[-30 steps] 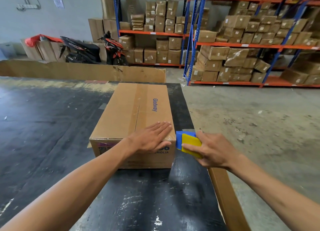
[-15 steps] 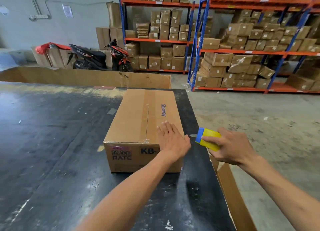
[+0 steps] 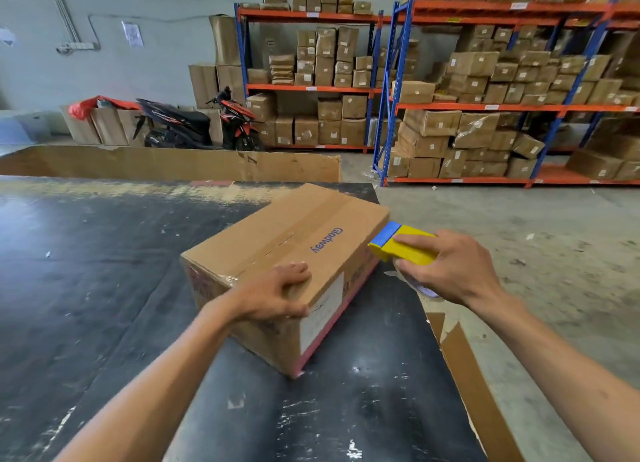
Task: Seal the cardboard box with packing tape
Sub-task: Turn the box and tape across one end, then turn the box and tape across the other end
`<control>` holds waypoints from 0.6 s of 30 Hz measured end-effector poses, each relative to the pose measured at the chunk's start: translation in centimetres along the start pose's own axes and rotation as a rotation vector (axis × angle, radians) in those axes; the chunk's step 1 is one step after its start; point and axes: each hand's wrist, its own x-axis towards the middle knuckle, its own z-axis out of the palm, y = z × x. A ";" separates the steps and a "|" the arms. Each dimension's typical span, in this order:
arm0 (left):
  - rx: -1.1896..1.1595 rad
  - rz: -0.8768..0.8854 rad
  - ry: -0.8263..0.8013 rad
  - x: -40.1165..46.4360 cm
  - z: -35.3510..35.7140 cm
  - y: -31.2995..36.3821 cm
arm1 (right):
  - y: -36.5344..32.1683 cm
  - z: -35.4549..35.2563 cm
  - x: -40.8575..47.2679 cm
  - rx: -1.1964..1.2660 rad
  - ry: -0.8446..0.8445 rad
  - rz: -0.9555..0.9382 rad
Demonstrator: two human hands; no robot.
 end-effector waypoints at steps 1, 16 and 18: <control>-0.061 -0.014 -0.032 -1.1 -1.1 -0.4 | -0.6 0.1 0.2 0.025 0.003 -0.003; 0.194 -0.138 0.118 1.7 0.8 -4.8 | -4.9 2.2 2.3 0.662 -0.013 0.222; 0.145 -0.163 -0.009 -0.1 -2.1 -7.7 | -4.6 1.9 2.3 0.736 -0.011 0.255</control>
